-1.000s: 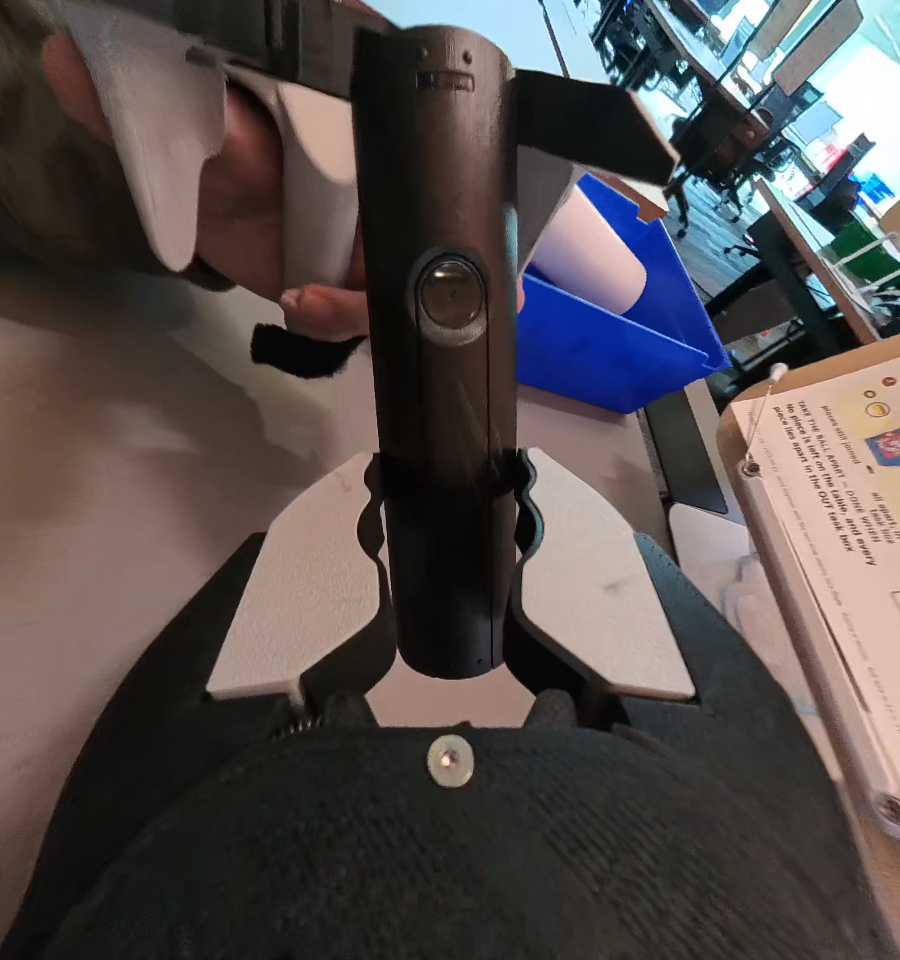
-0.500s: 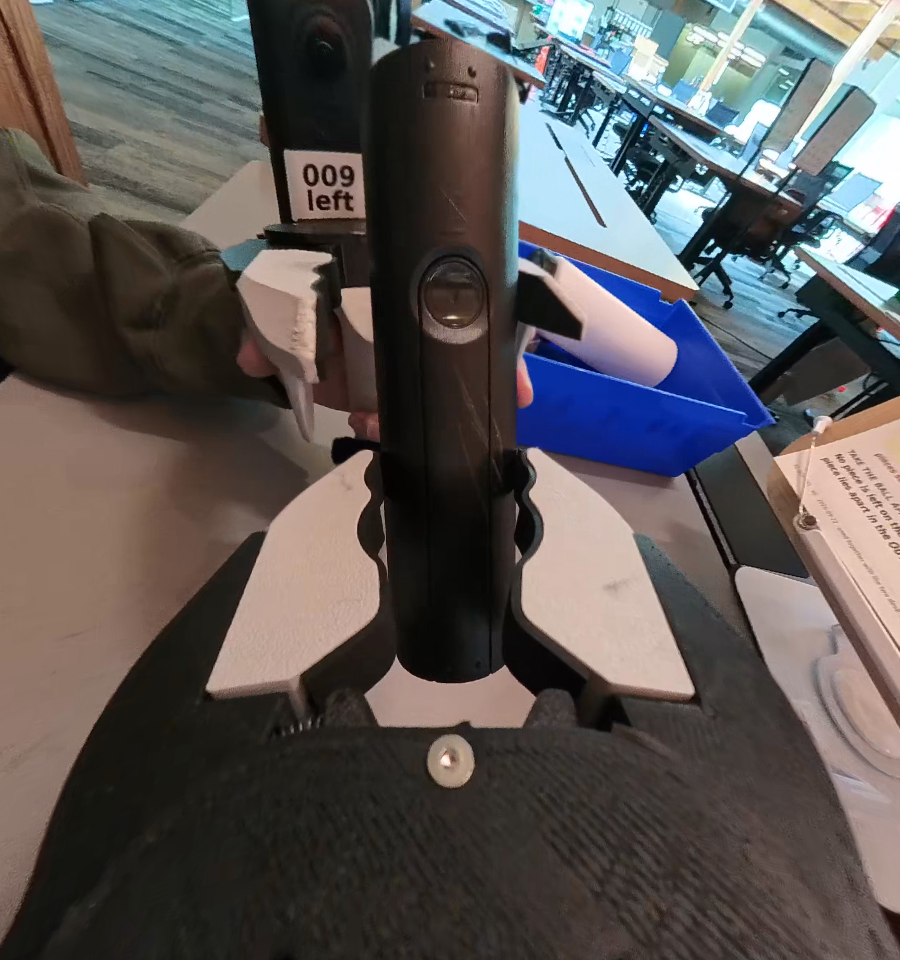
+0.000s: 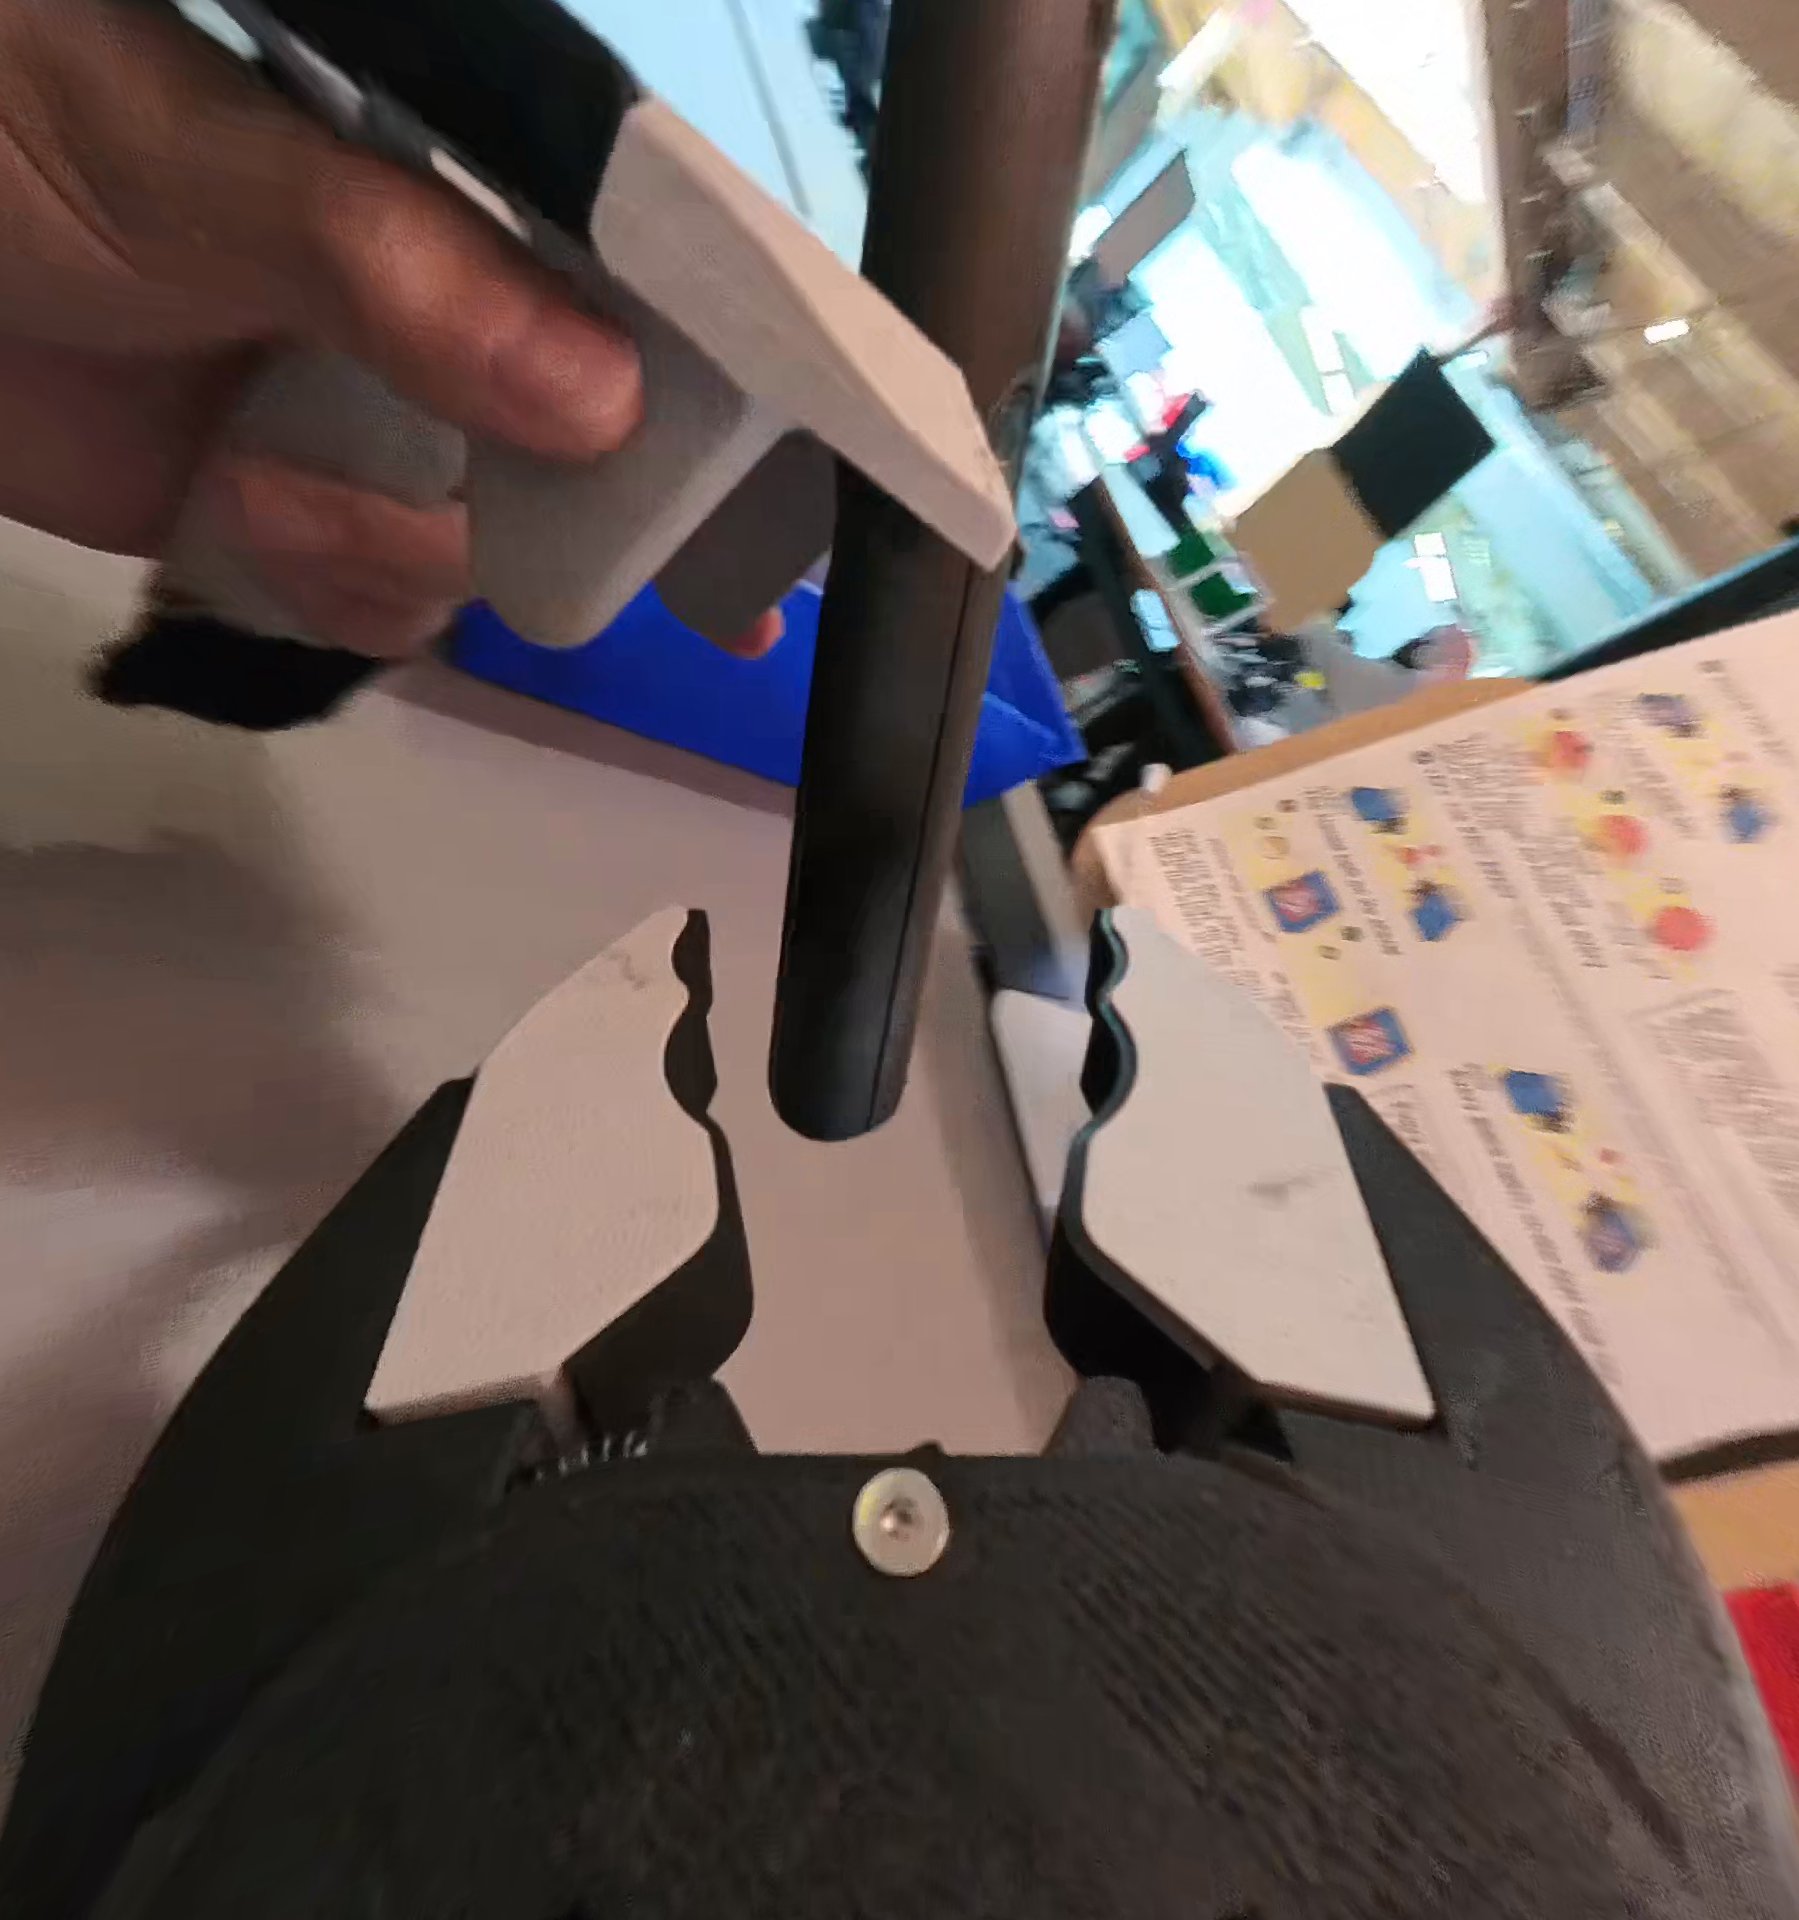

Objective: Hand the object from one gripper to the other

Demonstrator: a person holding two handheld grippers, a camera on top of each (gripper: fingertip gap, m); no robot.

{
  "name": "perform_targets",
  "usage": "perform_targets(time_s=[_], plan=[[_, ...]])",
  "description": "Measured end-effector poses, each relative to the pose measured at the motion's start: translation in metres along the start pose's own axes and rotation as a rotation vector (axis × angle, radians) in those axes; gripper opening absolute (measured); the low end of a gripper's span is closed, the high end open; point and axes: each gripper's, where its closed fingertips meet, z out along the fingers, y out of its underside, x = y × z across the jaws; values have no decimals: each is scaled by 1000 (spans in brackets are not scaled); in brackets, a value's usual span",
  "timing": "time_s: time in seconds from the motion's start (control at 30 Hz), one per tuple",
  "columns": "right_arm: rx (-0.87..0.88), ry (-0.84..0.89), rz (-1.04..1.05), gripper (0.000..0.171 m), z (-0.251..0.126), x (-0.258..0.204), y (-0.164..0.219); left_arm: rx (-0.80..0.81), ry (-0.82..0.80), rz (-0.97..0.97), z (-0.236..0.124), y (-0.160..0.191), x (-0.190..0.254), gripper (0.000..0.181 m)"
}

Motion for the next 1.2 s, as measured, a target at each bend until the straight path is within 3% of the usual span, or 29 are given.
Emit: perform_targets(time_s=[0.1, 0.23, 0.33, 0.4, 0.57, 0.7, 0.93, 1.13, 1.2], plan=[[3, 158, -82, 64, 11, 6, -3, 46, -33, -168, -3, -5, -12, 50], [76, 302, -231, 42, 10, 8, -10, 85, 38, -434, -3, -4, -14, 50], [147, 280, -175, 25, 6, 8, -14, 90, 84, -548, -3, -3, -16, 50], [176, 250, -160, 25, 3, 6, -18, 92, 121, -609, -3, -5, -15, 50], [187, 175, -28, 24, 0, 8, -22, 85, 159, -522, -3, -10, -10, 52], [379, -43, 397, 24, -10, 12, -35, 158, 232, -343, -6, -25, 8, 65], [765, -752, 1056, 24, -47, -5, -75, 201, 490, -183, -19, -36, 50, 66], [613, -1171, 1328, 24, -51, -34, -77, 229, 643, 39, -36, -40, 83, 70], [602, -1235, 1351, 24, -54, -39, -77, 234, 671, 53, -38, -38, 88, 54]])
